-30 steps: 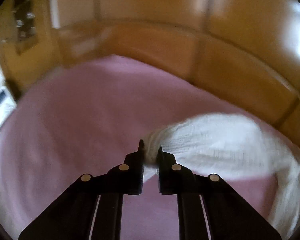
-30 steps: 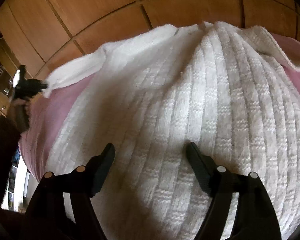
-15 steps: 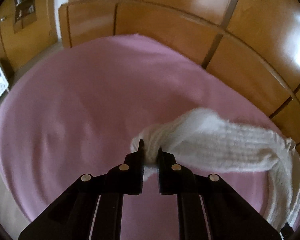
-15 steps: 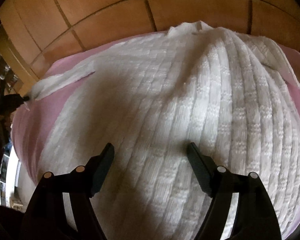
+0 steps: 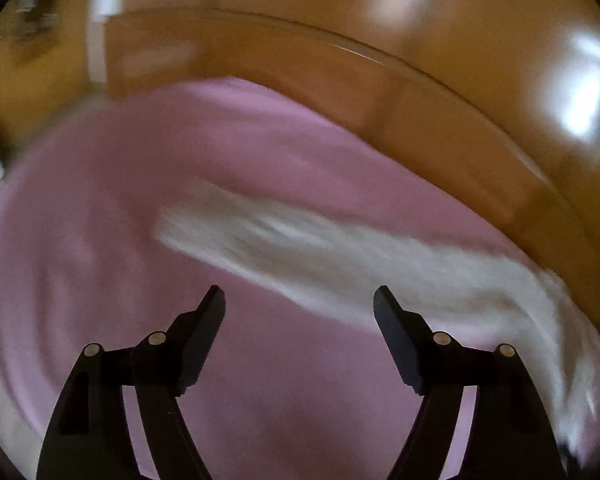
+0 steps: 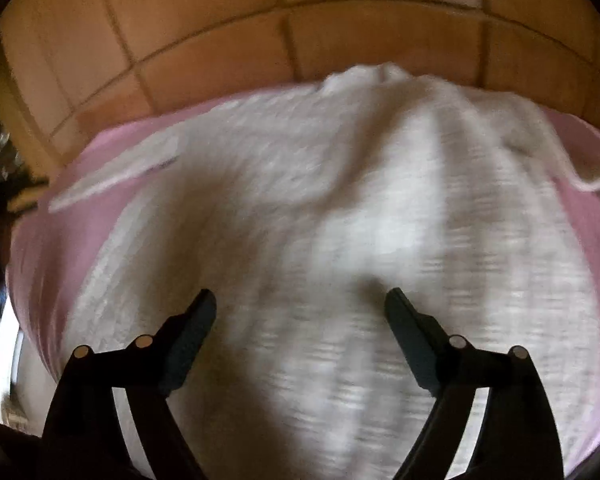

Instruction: Fold small clothes

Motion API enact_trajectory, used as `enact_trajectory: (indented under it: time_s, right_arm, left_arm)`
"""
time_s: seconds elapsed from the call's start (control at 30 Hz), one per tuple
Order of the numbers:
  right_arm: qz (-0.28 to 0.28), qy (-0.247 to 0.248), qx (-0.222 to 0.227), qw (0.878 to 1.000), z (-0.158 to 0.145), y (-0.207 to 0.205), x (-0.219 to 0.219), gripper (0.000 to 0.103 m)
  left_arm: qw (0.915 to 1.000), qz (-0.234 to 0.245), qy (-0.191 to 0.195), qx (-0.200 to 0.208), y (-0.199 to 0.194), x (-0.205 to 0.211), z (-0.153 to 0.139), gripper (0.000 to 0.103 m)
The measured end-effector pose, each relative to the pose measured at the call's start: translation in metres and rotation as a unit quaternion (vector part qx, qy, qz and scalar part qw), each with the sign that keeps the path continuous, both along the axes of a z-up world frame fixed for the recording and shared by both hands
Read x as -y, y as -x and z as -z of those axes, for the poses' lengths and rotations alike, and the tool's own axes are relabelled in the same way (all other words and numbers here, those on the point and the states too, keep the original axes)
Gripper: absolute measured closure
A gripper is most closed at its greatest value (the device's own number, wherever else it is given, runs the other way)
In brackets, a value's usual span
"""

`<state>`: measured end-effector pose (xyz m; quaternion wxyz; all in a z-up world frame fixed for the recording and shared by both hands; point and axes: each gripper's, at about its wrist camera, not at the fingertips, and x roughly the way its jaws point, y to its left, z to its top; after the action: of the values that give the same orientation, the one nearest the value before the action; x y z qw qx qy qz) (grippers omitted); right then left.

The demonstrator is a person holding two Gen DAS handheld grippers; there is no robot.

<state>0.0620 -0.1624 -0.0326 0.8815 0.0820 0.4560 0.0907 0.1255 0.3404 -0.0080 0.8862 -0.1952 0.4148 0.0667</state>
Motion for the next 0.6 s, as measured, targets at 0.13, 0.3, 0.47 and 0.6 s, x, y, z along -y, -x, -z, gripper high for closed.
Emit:
enact_trajectory:
  time_s: [0.13,0.3,0.47,0.6]
  right_arm:
    - [0.073,0.017,0.014,0.997,-0.019,0.022,0.061,0.017]
    - [0.132,0.034,-0.026,0.990,-0.007,0.058,0.121,0.018]
    - [0.119,0.009,-0.077,0.990,0.018,0.092,0.132,0.047]
    - [0.091,0.002,-0.060,0.994,0.014,0.102,0.115,0.091]
  left_arm:
    - [0.9845,0.151,0.087,-0.017,0.037,0.072,0.028,0.031]
    - [0.9555,0.256,0.139,-0.049,0.090,0.140,0.053,0.041]
    - [0.9492,0.271,0.149,-0.056,0.129,0.172,0.064,0.081]
    - [0.9518,0.277,0.122,-0.052,0.143,0.187,0.059,0.096]
